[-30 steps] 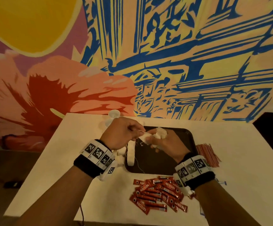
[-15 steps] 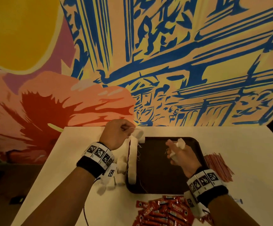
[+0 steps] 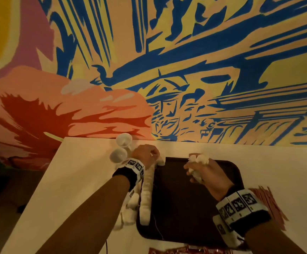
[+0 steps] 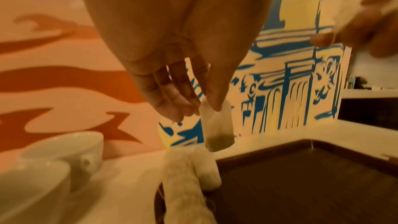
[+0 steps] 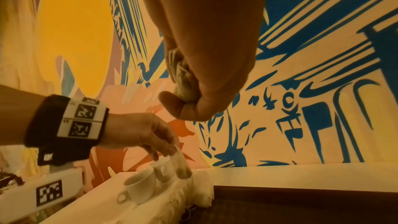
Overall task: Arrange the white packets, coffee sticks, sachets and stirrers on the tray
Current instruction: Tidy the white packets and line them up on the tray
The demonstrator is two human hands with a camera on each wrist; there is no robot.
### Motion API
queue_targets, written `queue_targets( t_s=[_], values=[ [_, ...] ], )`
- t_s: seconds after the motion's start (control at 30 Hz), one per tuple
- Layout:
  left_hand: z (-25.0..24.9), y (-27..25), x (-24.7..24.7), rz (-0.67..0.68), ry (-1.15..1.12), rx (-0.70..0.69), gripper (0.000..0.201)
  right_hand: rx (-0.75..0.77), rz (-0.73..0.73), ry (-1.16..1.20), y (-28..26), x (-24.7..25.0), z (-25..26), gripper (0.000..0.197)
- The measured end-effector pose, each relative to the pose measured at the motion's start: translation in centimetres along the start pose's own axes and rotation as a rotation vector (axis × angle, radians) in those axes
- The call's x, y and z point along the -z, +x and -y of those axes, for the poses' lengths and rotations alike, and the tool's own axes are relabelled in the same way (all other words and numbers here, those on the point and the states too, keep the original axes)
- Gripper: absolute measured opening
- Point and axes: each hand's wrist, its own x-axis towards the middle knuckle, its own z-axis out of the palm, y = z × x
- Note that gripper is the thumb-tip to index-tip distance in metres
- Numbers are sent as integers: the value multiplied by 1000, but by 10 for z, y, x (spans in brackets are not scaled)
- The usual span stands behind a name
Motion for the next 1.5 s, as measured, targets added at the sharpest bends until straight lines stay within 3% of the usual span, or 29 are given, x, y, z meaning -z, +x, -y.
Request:
queue_targets(
  t_s=[0.2,0.4,0.9,1.07,1.2,1.4,1.5],
  values=[
    [14,28,-48,144,99,38,21,-44,21,-12,34,-2,-7,25],
    [20,56,-60,83,253,22,23,-75,50,-30,52,-7,-7,18],
    [26,77,-62,155,385,-12,32,-104,109,77,62,-9,-18,22],
    [15,60,-48,-60,193,-13,27,-98,87,102,57,-9,-16,26],
    [-3,37,-20,-206,-144,-41,10,-71,105,185,43,-13,-7,24],
    [-40,-36,29,-15,-765,32,28,9,62,264,12,-27,-2,31],
    [-53,-74,32,-14,-929,31,29,54,50,305,-11,-40,3,26]
  ],
)
